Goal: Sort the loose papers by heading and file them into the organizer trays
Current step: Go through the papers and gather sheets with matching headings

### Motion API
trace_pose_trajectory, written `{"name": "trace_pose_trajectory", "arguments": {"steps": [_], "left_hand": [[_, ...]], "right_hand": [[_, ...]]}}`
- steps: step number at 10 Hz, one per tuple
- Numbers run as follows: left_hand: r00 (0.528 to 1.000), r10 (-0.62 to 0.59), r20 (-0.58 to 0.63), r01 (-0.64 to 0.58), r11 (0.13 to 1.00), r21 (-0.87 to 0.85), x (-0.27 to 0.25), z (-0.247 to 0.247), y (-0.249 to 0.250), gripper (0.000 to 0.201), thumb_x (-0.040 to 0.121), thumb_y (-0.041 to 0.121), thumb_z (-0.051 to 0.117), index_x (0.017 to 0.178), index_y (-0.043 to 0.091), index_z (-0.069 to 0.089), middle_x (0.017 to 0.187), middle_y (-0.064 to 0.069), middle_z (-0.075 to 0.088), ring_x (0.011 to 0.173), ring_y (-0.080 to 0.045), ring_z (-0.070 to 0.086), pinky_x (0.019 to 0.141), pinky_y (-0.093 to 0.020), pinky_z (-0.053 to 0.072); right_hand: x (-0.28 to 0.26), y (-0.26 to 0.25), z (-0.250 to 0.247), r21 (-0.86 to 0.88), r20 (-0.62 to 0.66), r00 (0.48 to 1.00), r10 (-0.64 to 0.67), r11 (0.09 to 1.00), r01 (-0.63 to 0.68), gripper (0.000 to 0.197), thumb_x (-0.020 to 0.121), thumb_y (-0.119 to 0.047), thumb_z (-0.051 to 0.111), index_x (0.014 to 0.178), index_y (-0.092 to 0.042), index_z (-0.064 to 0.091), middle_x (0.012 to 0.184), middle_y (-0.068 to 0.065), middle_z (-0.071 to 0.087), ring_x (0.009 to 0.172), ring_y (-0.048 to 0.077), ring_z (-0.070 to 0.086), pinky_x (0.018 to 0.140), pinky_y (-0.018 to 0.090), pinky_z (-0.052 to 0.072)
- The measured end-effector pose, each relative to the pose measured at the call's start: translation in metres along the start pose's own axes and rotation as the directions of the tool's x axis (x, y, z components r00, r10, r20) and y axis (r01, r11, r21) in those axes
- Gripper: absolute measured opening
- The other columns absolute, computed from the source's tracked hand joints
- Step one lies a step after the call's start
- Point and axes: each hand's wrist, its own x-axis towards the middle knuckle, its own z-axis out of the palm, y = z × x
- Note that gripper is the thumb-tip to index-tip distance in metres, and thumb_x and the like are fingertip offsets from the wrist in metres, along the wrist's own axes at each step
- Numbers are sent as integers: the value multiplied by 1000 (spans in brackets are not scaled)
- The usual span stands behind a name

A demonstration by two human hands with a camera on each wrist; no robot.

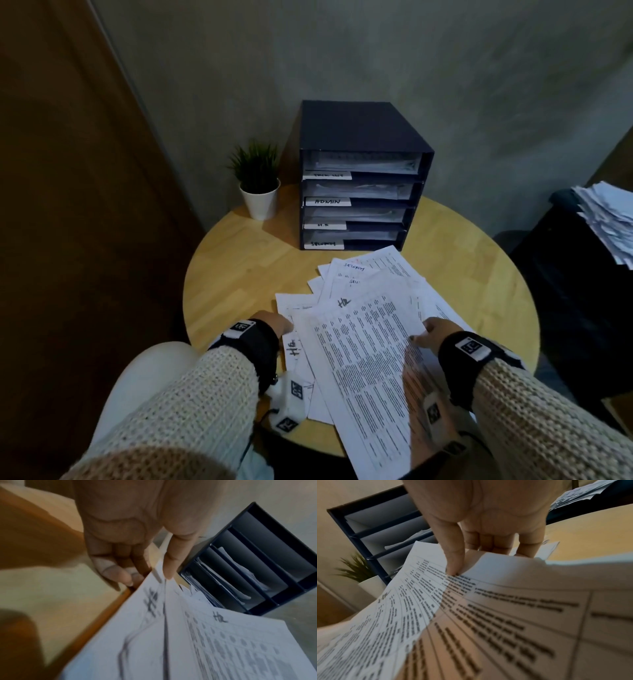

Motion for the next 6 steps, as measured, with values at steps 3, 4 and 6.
{"name": "trace_pose_trajectory", "arguments": {"steps": [3, 4, 6], "left_hand": [[941, 314, -122, -292, 941, 171, -30, -22, 27, 32, 97, 23, 50, 123, 9, 61, 125, -12, 62, 112, -30, 58, 94, -30, 44], [898, 415, -145, -385, 902, 195, -39, -36, 42, 28, 97, 22, 48, 117, 12, 65, 117, -11, 66, 102, -29, 60, 84, -25, 44], [783, 580, -223, -531, 811, 247, -61, -70, 77, 27, 98, 25, 45, 111, 18, 67, 108, -11, 68, 94, -30, 63, 86, -33, 52]], "right_hand": [[3, -1, 6, 117, -34, 999, -22, 993, 25, 56, 97, -30, 49, 144, -6, 29, 141, 12, 44, 124, 27, 49, 97, 29, 41], [3, -5, 8, 133, -28, 999, -33, 990, 37, 58, 98, -28, 50, 146, -6, 26, 147, 11, 39, 130, 27, 45, 101, 30, 39], [5, 5, 12, 147, -32, 999, -16, 989, 20, 60, 97, -20, 50, 150, -11, 24, 154, 7, 32, 138, 25, 38, 110, 31, 36]]}}
